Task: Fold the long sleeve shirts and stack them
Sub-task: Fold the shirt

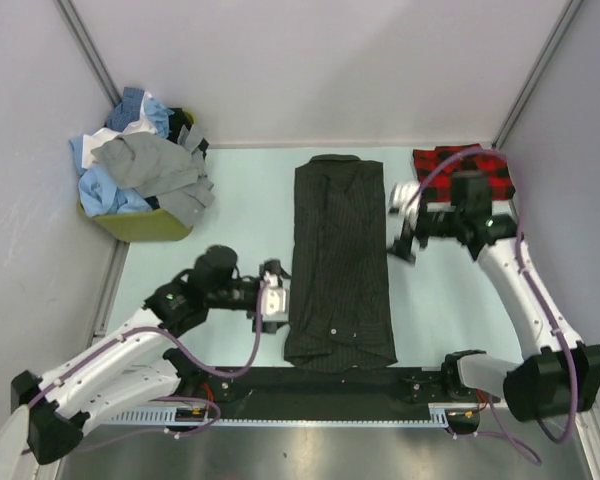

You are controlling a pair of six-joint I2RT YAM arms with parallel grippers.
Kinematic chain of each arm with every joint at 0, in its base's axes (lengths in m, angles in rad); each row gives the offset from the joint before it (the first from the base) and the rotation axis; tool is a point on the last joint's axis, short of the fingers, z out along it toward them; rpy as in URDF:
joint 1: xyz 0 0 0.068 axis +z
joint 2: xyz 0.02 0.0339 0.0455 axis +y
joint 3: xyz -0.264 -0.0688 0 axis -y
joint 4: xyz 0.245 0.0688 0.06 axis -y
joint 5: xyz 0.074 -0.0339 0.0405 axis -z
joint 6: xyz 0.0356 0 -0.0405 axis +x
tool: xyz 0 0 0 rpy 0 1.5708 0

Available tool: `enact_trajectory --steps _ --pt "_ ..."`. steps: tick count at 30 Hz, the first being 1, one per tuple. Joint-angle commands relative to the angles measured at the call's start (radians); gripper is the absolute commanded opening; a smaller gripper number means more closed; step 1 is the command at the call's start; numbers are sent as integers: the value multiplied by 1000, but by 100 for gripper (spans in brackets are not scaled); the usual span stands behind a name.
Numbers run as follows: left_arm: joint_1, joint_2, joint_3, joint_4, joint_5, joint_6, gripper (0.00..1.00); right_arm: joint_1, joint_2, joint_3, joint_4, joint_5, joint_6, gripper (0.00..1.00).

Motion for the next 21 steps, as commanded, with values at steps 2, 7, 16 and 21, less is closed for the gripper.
enact_trajectory --steps 2,7,16,21 --pt "-127 28 -168 7 -41 230 96 114 -186 -350 -394 -12 -717 92" --pt "-256 109 -263 90 -167 297 95 213 -273 -512 -483 45 -917 82" --pt "-357 241 -303 215 -265 340 94 402 -316 -707 -267 164 -877 76" --pt "-386 351 -260 231 -317 331 90 462 -293 -753 -109 233 -804 77"
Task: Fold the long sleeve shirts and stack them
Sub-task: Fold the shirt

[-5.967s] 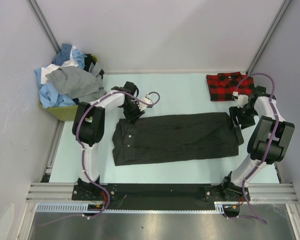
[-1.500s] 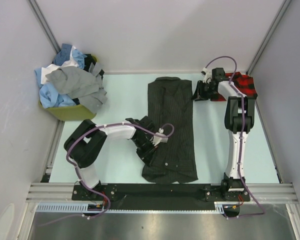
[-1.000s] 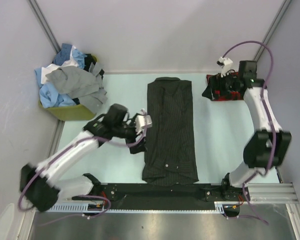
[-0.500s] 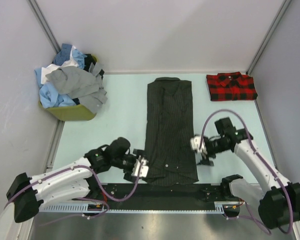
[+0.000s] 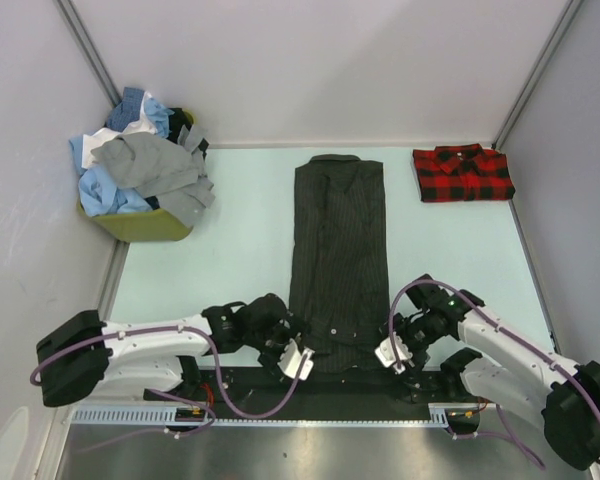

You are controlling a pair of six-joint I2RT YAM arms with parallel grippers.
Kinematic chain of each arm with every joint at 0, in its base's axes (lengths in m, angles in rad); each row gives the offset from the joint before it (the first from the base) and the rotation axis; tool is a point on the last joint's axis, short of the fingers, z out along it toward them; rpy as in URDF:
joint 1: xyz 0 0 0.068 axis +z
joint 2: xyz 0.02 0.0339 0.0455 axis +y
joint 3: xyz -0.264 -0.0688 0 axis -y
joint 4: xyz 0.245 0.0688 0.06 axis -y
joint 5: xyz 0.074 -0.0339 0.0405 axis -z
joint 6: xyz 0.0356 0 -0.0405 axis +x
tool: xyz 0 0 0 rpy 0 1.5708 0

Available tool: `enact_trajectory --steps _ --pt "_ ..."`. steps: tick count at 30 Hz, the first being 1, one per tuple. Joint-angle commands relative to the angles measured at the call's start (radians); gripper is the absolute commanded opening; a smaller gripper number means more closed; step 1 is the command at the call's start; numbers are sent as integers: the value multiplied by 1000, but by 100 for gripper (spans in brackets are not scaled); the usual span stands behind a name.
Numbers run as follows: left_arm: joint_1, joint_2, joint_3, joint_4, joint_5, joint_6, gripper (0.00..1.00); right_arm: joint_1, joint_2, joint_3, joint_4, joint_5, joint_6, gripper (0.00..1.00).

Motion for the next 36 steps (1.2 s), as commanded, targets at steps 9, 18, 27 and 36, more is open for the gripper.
enact_trajectory --steps 9,18,27,36 --pt "-21 144 85 38 -44 47 73 50 86 -34 324 80 105 61" --pt "-24 133 134 -27 2 -16 9 82 16 0 295 79 233 0" --pt "-81 12 177 -156 136 -159 0 201 -196 41 112 72 440 0" --pt "11 -14 215 -196 147 -154 0 66 -119 127 170 46 484 0"
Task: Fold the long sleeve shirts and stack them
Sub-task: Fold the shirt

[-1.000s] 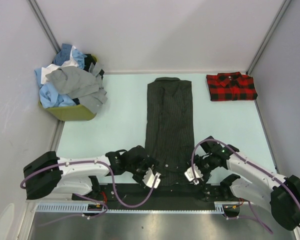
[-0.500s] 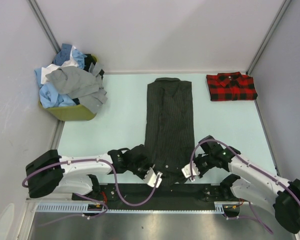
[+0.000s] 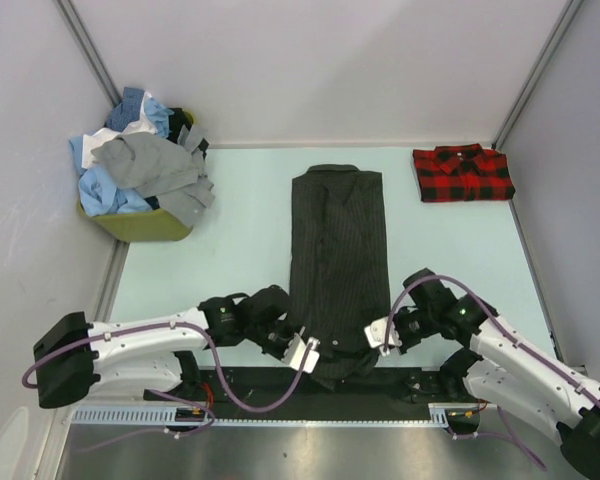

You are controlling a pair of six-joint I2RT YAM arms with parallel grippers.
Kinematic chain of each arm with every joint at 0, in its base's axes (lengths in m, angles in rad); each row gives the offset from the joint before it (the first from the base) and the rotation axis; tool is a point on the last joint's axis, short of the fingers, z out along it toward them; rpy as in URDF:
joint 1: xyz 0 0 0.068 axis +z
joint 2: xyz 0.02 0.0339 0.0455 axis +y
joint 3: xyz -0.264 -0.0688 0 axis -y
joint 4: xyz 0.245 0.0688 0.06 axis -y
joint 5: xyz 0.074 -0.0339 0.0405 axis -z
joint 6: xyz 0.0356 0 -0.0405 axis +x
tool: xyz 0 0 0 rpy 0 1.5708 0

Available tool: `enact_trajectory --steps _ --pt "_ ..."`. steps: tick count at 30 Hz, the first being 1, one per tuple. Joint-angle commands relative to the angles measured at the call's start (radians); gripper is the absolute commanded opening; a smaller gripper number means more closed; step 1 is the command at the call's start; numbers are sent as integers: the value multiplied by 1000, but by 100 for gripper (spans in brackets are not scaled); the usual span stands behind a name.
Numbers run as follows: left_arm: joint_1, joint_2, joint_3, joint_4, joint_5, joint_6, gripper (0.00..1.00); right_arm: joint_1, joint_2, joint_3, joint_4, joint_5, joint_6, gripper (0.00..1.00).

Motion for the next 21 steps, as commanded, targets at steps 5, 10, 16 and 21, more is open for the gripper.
enact_trajectory --steps 5,10,16,21 --pt "175 56 171 -81 115 35 0 -224 171 201 21 -125 -49 0" --pt "353 219 357 -141 177 90 0 -362 375 361 60 -200 -79 0" --pt "530 512 640 -220 204 104 0 -472 719 592 124 -222 -120 0" --pt "611 720 841 -247 204 92 0 -499 964 752 193 -203 -105 0"
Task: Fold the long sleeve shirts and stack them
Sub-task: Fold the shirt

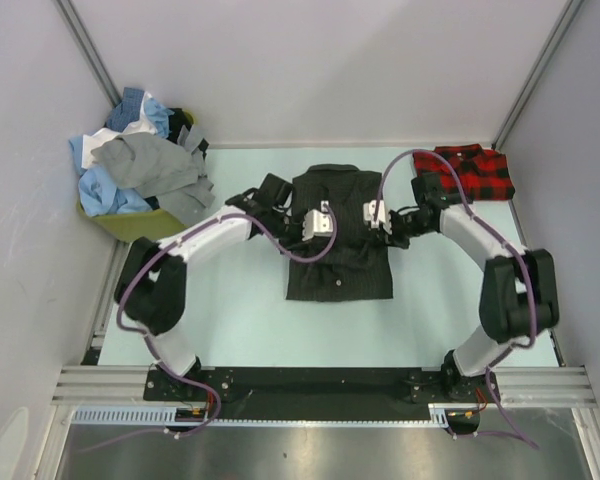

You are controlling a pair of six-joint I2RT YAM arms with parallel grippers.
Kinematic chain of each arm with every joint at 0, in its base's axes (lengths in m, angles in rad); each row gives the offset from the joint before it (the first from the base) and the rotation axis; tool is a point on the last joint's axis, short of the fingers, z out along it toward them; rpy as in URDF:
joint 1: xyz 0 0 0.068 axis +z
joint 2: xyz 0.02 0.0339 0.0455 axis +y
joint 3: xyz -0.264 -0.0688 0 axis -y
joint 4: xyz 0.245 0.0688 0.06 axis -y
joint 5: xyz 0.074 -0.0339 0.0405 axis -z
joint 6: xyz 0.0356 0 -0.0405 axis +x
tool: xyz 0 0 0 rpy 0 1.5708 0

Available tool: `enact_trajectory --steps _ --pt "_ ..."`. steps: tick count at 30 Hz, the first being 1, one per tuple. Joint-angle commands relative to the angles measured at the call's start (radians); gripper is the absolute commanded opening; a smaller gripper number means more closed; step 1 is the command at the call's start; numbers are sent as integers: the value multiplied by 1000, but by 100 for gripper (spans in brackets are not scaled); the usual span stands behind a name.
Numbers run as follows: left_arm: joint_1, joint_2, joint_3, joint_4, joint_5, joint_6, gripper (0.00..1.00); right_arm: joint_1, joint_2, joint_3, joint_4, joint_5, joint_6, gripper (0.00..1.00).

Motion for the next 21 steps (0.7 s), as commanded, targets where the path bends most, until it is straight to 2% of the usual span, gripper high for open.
enact_trajectory --steps 1,7,15,18,19,20,21 --pt "56 121 153 -57 42 24 0 -22 157 151 95 -19 -12 0" --pt "74 227 240 -46 12 12 0 -45 289 242 133 -6 10 0" --pt "80 294 293 -29 -18 -13 0 -69 312 238 121 1 -16 0" --pt "85 310 302 -31 -30 -18 3 -61 320 247 118 10 -4 2" --pt "86 314 308 -31 -30 -36 16 -58 323 249 120 14 4 7" --pt "91 314 316 -31 -33 -53 26 -58 324 255 118 25 14 16" --pt "103 319 340 -29 -33 -79 35 -59 326 259 114 31 40 37"
